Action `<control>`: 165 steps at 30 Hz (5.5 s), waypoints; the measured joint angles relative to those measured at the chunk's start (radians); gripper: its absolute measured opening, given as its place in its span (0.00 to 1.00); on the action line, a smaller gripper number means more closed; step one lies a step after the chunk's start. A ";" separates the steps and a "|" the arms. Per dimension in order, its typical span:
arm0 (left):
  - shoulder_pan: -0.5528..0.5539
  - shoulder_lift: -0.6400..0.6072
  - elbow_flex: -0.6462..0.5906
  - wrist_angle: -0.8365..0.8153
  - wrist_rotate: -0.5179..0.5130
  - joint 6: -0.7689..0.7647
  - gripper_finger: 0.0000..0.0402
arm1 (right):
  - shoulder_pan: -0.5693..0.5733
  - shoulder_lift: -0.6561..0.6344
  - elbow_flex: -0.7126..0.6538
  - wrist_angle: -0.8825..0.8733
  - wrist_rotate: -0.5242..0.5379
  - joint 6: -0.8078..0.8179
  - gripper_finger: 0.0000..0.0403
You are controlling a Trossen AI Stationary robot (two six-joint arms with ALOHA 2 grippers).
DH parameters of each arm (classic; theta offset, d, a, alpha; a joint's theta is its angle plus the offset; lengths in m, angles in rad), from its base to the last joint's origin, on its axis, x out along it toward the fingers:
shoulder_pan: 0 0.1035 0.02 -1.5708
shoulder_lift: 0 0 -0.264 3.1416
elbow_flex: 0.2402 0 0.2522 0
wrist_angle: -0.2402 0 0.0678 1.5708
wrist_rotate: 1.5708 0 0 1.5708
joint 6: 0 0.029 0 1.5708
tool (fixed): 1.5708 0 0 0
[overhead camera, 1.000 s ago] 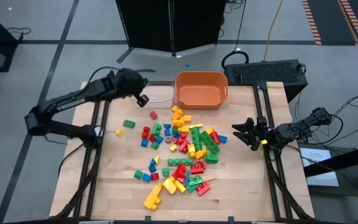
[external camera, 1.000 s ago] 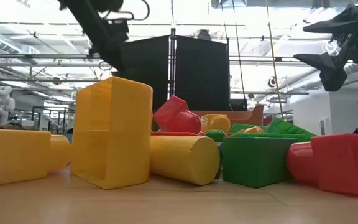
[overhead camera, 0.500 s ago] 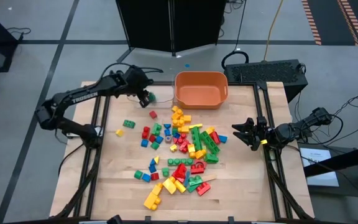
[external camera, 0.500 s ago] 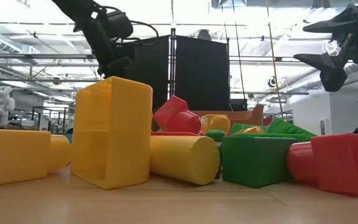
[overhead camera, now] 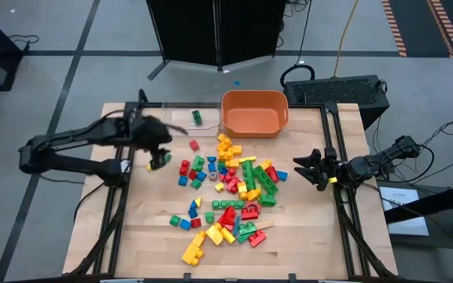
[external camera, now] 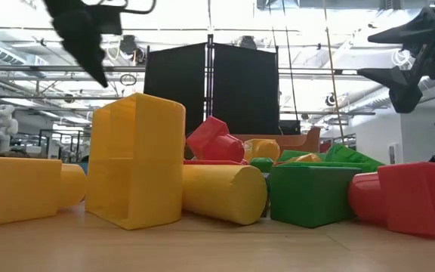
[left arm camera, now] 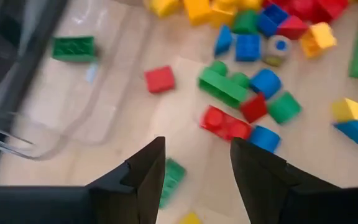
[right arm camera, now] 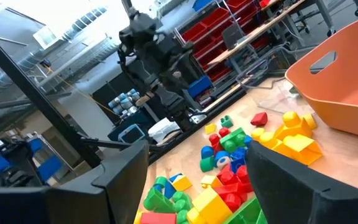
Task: Sort blocks by size
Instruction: Put the small green game piece into the transparent bin
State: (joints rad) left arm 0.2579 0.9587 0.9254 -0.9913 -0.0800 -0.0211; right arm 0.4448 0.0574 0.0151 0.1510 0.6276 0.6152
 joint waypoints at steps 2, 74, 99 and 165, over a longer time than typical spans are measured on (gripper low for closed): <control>-0.029 -0.037 -0.063 0.009 -0.003 -0.042 0.46 | 0.000 0.000 0.000 -0.005 0.000 0.003 0.65; 0.139 0.491 -0.292 0.264 -0.064 -0.786 0.62 | 0.000 0.000 0.000 -0.007 0.000 0.001 0.65; -0.015 0.496 -0.072 0.182 -0.029 -0.379 0.50 | 0.000 0.000 0.000 -0.007 0.000 0.001 0.65; -0.066 0.595 -0.015 0.063 -0.017 0.316 0.55 | 0.000 0.000 0.000 -0.066 0.000 0.001 0.65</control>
State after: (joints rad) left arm 0.1914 1.5532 0.9104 -0.9279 -0.0970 0.2951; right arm 0.4450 0.0574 0.0151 0.0849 0.6277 0.6167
